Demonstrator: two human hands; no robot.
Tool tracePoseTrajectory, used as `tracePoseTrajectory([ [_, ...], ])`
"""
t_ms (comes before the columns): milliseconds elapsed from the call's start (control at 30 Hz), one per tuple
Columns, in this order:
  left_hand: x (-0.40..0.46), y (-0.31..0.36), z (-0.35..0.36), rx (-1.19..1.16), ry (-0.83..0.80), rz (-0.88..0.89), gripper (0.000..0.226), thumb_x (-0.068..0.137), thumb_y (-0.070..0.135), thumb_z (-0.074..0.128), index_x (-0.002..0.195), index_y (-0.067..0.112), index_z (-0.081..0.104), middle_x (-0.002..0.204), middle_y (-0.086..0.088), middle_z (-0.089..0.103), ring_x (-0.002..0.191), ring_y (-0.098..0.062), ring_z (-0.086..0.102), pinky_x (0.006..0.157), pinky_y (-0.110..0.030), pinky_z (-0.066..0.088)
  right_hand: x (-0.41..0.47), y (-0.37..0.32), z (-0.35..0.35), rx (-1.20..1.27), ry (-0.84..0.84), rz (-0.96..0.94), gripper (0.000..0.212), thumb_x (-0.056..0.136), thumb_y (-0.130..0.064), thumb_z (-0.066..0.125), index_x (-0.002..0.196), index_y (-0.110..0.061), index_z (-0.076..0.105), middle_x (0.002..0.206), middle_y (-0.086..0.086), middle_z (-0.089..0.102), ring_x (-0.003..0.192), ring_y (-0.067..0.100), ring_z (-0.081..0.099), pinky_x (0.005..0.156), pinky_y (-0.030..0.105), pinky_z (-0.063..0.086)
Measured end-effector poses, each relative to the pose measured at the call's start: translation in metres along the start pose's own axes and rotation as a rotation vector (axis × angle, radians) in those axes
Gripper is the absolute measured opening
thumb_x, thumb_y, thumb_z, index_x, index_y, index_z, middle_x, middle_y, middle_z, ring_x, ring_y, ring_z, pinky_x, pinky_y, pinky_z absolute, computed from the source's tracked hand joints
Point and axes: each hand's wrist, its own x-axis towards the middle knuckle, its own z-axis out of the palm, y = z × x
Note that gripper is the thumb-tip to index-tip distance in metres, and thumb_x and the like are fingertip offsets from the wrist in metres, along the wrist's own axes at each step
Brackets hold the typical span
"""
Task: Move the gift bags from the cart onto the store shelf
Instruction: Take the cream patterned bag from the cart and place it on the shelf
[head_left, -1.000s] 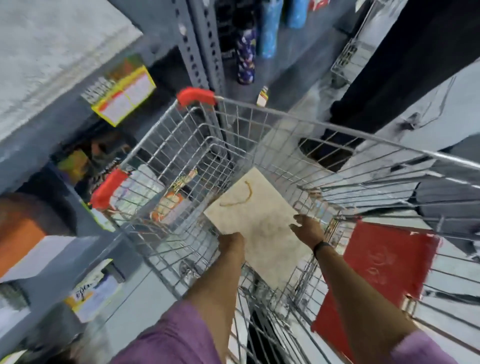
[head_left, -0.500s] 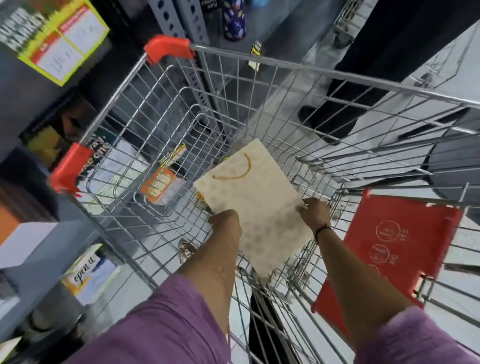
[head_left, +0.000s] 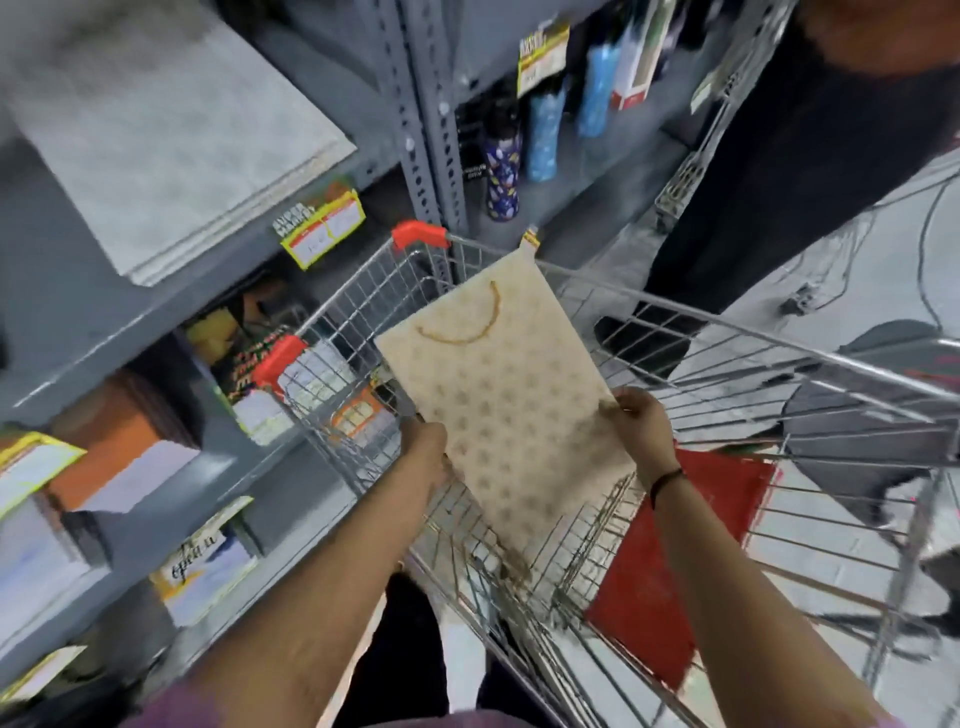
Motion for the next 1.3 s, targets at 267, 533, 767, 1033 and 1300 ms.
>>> tracePoseTrajectory([
  [267, -0.065, 0.039, -0.04, -0.164, -0.021, 0.344, 0.018, 0.094, 0.011, 0.046, 0.111, 0.011, 0.052, 0.114, -0.011, 0.054, 0.104, -0.028, 0.053, 0.085, -0.042, 0.043, -0.048, -0.051, -0.011, 0.217, -0.076, -0.117, 0.01, 0.086, -0.014, 0.059, 0.077, -0.011, 0.056, 0.069, 0.008, 0.056, 0.057, 0.021, 0.052, 0.044, 0.02, 0.041],
  [533, -0.099, 0.078, -0.061, -0.26, -0.028, 0.575, 0.034, 0.096, 0.01, 0.047, 0.13, 0.005, 0.05, 0.113, -0.006, 0.061, 0.103, -0.02, 0.057, 0.076, -0.029, 0.046, -0.088, -0.074, -0.004, 0.434, -0.143, -0.047, 0.023, 0.089, -0.013, 0.054, 0.066, -0.014, 0.054, 0.065, 0.01, 0.054, 0.057, 0.022, 0.052, 0.061, 0.034, 0.045],
  [767, -0.127, 0.085, -0.123, -0.527, 0.155, 0.696, 0.032, 0.086, -0.002, 0.058, 0.117, -0.001, 0.062, 0.104, -0.007, 0.072, 0.1, -0.027, 0.065, 0.096, -0.041, 0.052, -0.122, -0.12, 0.017, 0.58, -0.332, -0.124, 0.01, 0.093, -0.004, 0.044, 0.087, -0.005, 0.053, 0.063, 0.0, 0.05, 0.052, 0.008, 0.048, 0.051, 0.02, 0.044],
  [1033, -0.146, 0.102, -0.266, -0.644, 0.424, 0.828, 0.031, 0.089, -0.002, 0.054, 0.117, 0.008, 0.061, 0.119, -0.012, 0.063, 0.102, -0.019, 0.058, 0.09, -0.022, 0.05, -0.193, -0.223, 0.118, 0.498, -0.666, -0.336, 0.033, 0.094, 0.002, 0.034, 0.111, -0.007, 0.06, 0.085, -0.001, 0.074, 0.073, 0.01, 0.068, 0.06, 0.019, 0.055],
  [1300, -0.101, 0.115, -0.428, -0.739, 0.587, 0.792, 0.038, 0.079, -0.004, 0.047, 0.097, 0.018, 0.073, 0.127, -0.034, 0.055, 0.119, -0.052, 0.048, 0.104, -0.066, 0.034, -0.241, -0.301, 0.281, 0.349, -0.732, -0.345, 0.045, 0.081, 0.009, 0.039, 0.115, -0.009, 0.063, 0.115, 0.018, 0.067, 0.104, 0.034, 0.064, 0.078, 0.045, 0.059],
])
